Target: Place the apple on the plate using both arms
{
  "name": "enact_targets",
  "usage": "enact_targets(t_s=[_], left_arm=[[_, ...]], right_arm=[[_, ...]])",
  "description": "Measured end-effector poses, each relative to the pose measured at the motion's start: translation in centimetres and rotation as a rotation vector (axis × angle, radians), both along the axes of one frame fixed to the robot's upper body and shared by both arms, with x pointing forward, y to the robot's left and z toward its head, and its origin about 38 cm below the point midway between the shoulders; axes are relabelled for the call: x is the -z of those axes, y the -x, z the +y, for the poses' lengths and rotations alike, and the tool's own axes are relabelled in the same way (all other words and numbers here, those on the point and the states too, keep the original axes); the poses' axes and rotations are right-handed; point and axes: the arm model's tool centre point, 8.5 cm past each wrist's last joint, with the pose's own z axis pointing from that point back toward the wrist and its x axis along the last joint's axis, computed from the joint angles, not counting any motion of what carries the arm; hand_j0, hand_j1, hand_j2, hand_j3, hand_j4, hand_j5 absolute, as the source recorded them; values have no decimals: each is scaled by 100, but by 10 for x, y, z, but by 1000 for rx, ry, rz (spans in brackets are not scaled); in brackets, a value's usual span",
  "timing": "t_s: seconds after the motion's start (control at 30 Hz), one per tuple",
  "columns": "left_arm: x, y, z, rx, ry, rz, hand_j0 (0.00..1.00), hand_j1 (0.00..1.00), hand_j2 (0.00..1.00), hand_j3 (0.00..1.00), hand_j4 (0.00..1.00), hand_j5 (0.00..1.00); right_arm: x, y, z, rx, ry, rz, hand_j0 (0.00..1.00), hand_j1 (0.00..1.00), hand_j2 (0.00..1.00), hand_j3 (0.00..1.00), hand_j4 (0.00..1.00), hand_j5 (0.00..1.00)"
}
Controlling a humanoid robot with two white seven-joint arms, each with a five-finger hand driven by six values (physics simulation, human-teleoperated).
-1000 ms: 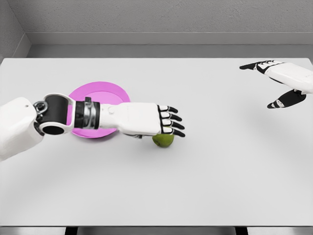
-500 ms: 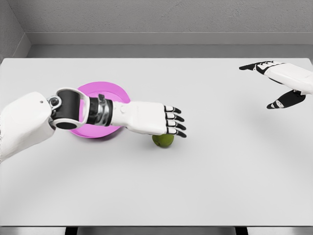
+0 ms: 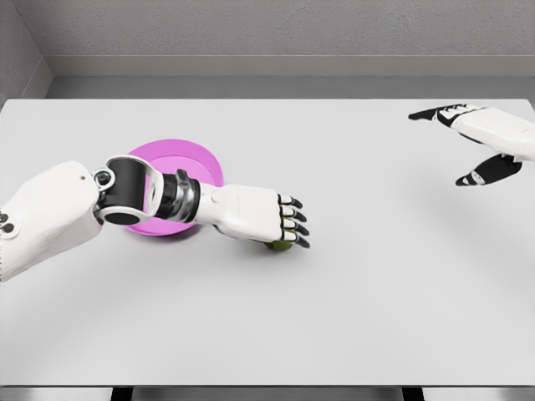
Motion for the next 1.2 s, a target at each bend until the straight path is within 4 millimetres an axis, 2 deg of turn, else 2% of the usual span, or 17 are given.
enact_targets(t_s=[0.33, 0.43, 0.47, 0.53, 0.57, 0.67, 0.83, 1.2], left_arm=[[13, -3, -8, -4, -57, 12, 100, 100, 100, 100, 100, 100], [16, -2, -12, 2, -61, 17, 86, 86, 86, 86, 86, 86], [16, -2, -12, 3, -61, 18, 70, 70, 70, 70, 70, 70], [16, -1, -13, 5, -58, 20, 47, 47, 47, 47, 47, 47], [16, -1, -13, 5, -56, 22, 41, 41, 41, 41, 41, 41], [16, -1, -14, 5, -55, 22, 34, 34, 34, 34, 34, 34], [18, -1, -13, 4, -57, 26, 25, 25, 25, 25, 25, 25], [6, -3, -12, -4, -17, 39, 26, 26, 26, 26, 26, 26]], right_arm=[[0, 0, 0, -1, -1, 0, 100, 100, 100, 100, 100, 100], [0, 0, 0, -1, -1, 0, 100, 100, 100, 100, 100, 100], [0, 0, 0, -1, -1, 0, 100, 100, 100, 100, 100, 100], [0, 0, 0, -1, -1, 0, 100, 100, 100, 100, 100, 100], [0, 0, 0, -1, -1, 1, 100, 100, 100, 100, 100, 100], [1, 0, 1, -1, -2, 1, 100, 100, 100, 100, 100, 100], [1, 0, 1, -1, -1, 1, 100, 100, 100, 100, 100, 100], [1, 0, 1, -1, -1, 1, 100, 100, 100, 100, 100, 100]])
